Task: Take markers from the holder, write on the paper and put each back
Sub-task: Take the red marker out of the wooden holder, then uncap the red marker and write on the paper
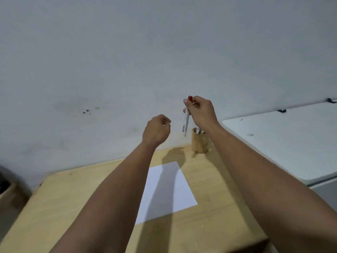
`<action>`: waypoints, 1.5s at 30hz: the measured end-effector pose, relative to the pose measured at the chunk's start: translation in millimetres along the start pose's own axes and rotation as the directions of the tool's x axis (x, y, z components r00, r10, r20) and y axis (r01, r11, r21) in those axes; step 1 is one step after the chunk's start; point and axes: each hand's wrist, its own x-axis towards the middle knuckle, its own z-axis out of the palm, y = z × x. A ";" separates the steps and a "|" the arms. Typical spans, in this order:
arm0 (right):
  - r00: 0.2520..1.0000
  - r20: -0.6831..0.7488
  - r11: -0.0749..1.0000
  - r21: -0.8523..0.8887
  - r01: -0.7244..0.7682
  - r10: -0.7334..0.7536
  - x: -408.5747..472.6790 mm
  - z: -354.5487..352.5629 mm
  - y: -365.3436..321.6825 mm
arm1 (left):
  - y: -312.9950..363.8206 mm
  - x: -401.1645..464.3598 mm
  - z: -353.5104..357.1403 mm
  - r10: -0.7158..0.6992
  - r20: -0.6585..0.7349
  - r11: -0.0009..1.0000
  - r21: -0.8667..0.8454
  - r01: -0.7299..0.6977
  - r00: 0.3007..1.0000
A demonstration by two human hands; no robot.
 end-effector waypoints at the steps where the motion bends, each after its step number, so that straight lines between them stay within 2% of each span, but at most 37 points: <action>1: 0.998 0.062 0.998 0.063 -0.029 0.025 -12.8 12.4 -1.6 | -6.5 -6.0 -15.4 -0.004 -0.023 1.000 0.000 0.004 1.000; 4: 0.931 0.324 0.969 0.121 -0.214 0.165 -52.7 54.1 -0.6 | -34.3 -25.8 -57.9 -0.062 -0.058 0.998 0.009 0.062 0.996; 6: 0.828 0.518 0.952 0.079 -0.295 0.214 -77.0 81.8 3.0 | -55.8 -42.5 -83.1 -0.115 -0.075 0.993 -0.006 0.115 0.990; 8: 0.737 0.644 0.949 0.051 -0.312 0.208 -98.6 105.7 2.5 | -73.8 -62.8 -105.0 -0.147 -0.095 0.988 0.034 0.151 0.985; 11: 0.691 0.706 0.959 0.061 -0.277 0.154 -122.5 134.6 -2.9 | -97.9 -85.0 -130.8 -0.199 -0.097 0.974 0.091 0.208 0.975; 16: 0.584 0.803 0.930 0.117 -0.348 0.117 -140.1 173.7 -11.2 | -127.7 -106.6 -153.3 -0.219 -0.015 0.974 0.063 0.220 0.976; 18: 0.595 0.796 0.941 0.108 -0.321 0.111 -142.9 187.0 -11.0 | -138.7 -108.6 -158.0 -0.232 -0.008 0.972 0.034 0.232 0.973; 21: 0.675 0.735 0.966 0.127 -0.227 0.062 -146.5 206.5 -4.8 | -155.0 -105.0 -165.5 -0.258 -0.038 0.965 0.048 0.260 0.965; 24: 0.755 0.656 0.985 0.124 -0.118 0.008 -151.9 217.6 10.0 | -177.9 -98.3 -181.4 -0.250 -0.143 0.960 0.087 0.264 0.957; 26: 0.790 0.612 0.981 0.125 -0.147 0.040 -153.8 220.7 19.6 | -192.8 -95.1 -189.5 -0.257 -0.147 0.930 0.231 0.285 0.955; 29: 0.803 0.582 0.948 0.162 -0.273 0.132 -150.2 226.4 26.8 | -211.4 -97.5 -180.8 -0.257 -0.031 0.772 0.595 0.225 0.966; 32: 0.764 0.597 0.816 0.299 -0.494 0.244 -143.6 227.9 26.5 | -227.5 -104.2 -155.5 -0.279 0.076 0.624 0.772 0.121 0.957; 35: 0.714 0.618 0.691 0.357 -0.628 0.330 -139.3 226.1 27.6 | -244.7 -113.9 -132.2 -0.253 0.082 0.561 0.824 0.077 0.964; 37: 0.704 0.624 0.648 0.387 -0.655 0.339 -137.7 224.6 32.3 | -251.4 -117.0 -121.6 -0.194 0.066 0.556 0.829 0.054 0.979; 42: 0.751 0.604 0.731 0.381 -0.566 0.266 -136.7 223.1 51.9 | -253.5 -112.1 -114.8 -0.160 0.068 0.557 0.830 0.033 0.985; 45: 0.792 0.536 0.779 0.346 -0.524 0.294 -139.5 221.9 52.7 | -250.3 -112.7 -117.5 -0.220 0.032 0.601 0.792 0.110 0.975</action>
